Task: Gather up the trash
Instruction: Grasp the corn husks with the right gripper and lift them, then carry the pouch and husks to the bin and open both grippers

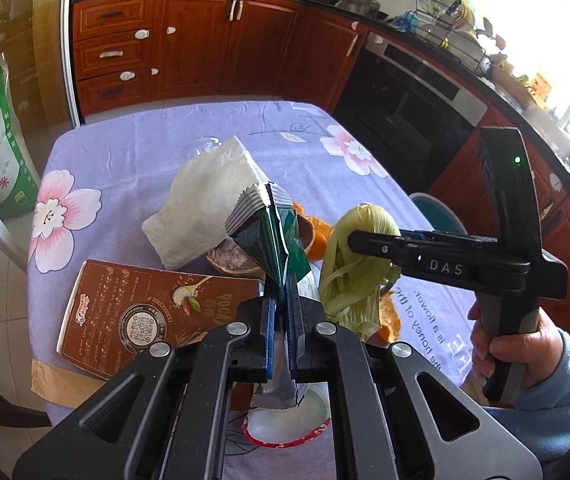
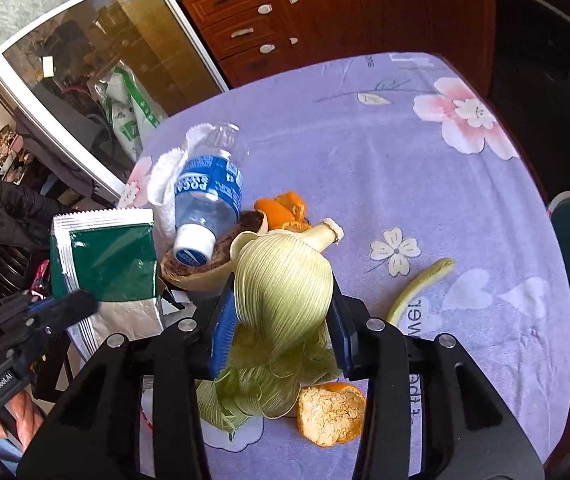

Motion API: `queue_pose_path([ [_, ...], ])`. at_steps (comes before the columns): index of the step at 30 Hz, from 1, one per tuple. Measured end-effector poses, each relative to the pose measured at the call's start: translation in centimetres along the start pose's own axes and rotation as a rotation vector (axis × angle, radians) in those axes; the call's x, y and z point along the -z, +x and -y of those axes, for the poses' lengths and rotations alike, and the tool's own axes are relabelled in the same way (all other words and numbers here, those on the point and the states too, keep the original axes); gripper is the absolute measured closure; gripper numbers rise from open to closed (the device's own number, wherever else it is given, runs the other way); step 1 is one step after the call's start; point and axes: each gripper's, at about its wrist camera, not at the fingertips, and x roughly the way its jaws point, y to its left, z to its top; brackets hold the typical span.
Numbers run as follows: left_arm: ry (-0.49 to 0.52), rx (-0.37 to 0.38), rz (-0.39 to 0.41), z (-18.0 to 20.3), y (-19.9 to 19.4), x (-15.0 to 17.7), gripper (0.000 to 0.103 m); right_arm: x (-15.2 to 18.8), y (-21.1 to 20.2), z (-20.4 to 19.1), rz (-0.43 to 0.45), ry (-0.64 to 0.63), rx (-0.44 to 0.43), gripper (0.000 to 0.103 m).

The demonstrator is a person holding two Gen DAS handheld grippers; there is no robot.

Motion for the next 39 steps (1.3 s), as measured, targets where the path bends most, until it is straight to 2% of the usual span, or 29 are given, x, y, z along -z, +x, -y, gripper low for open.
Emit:
queue_pose_path([
  [8, 0.026, -0.001, 0.059, 2.2, -2.4, -1.0, 0.098, -1.7, -5.7, -0.8, 0.152, -0.038, 0.016, 0.064],
  [18, 0.08, 0.033, 0.123, 5.7, -4.2, -2.8, 0.098, -1.9, -12.4, 2.0, 0.278, -0.002, 0.089, 0.064],
  [27, 0.177, 0.071, 0.088, 10.3, -2.3, -3.7, 0.098, -0.1, -16.1, 7.5, 0.33, 0.085, 0.159, 0.064],
  [39, 0.32, 0.103, 0.011, 18.7, 3.6, -5.7, 0.098, 3.0, -22.4, 18.9, 0.448, 0.276, 0.299, 0.064],
])
